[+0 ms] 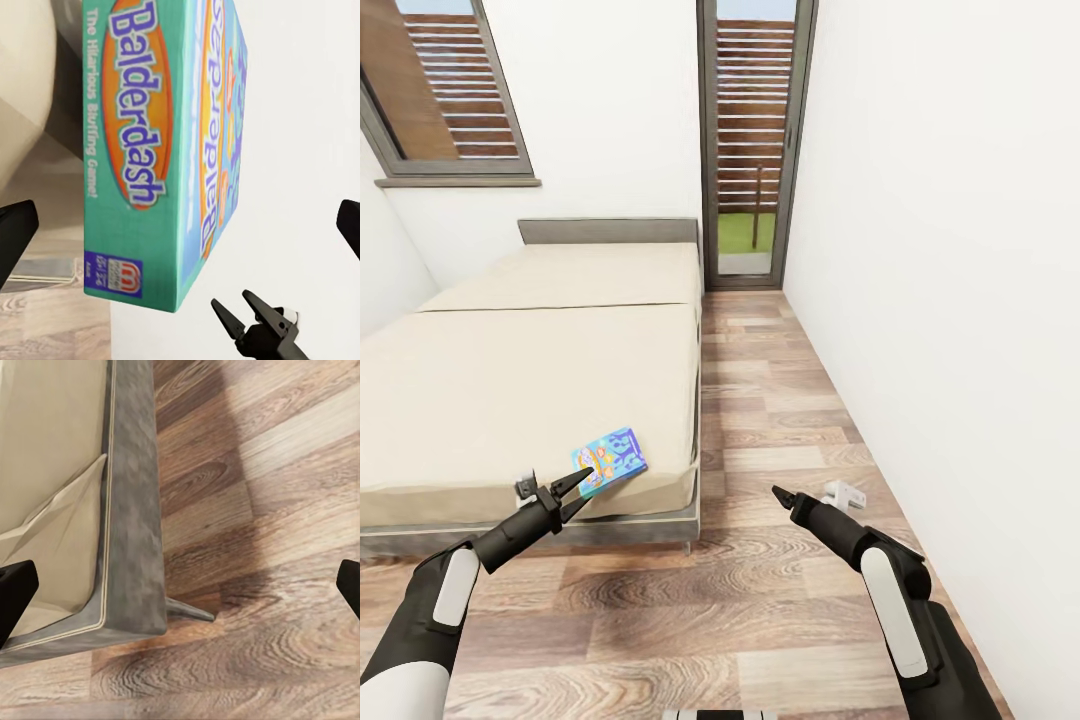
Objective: Put all the toys in the child's room - the three board games (two on the bed and one on the table), the two jigsaw puzzles on the table, and the tennis ball on the table - inside the toy box on the table in the child's room.
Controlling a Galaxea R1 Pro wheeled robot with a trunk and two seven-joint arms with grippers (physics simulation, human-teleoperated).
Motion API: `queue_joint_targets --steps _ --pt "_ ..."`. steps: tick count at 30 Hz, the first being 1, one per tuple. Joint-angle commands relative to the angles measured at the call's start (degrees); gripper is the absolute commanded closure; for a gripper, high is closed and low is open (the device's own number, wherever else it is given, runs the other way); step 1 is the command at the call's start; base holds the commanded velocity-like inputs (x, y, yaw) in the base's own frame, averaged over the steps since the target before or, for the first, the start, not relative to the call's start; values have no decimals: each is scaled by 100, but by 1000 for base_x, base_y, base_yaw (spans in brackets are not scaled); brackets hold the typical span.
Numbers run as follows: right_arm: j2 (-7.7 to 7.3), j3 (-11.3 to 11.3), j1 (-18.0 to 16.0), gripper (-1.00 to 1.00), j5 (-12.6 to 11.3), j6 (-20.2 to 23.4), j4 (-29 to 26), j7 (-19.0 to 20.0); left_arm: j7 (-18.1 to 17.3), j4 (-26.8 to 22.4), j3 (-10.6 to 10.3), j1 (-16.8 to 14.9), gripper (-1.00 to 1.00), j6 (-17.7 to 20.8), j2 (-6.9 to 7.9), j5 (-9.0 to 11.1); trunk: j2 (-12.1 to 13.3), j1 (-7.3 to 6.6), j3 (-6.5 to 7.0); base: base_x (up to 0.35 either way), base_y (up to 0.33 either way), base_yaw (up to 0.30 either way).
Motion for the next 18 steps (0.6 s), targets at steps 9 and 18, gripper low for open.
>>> queue_joint_targets --steps 9,18 --pt "4 -15 -4 -100 -14 35 -5 10 -14 2 6 -3 -100 27 0 1 -2 -1 -5 0 0 0" --pt "6 -13 -2 -100 -14 35 -5 10 -14 3 6 -3 -100 27 0 4 -2 -1 -5 0 0 0"
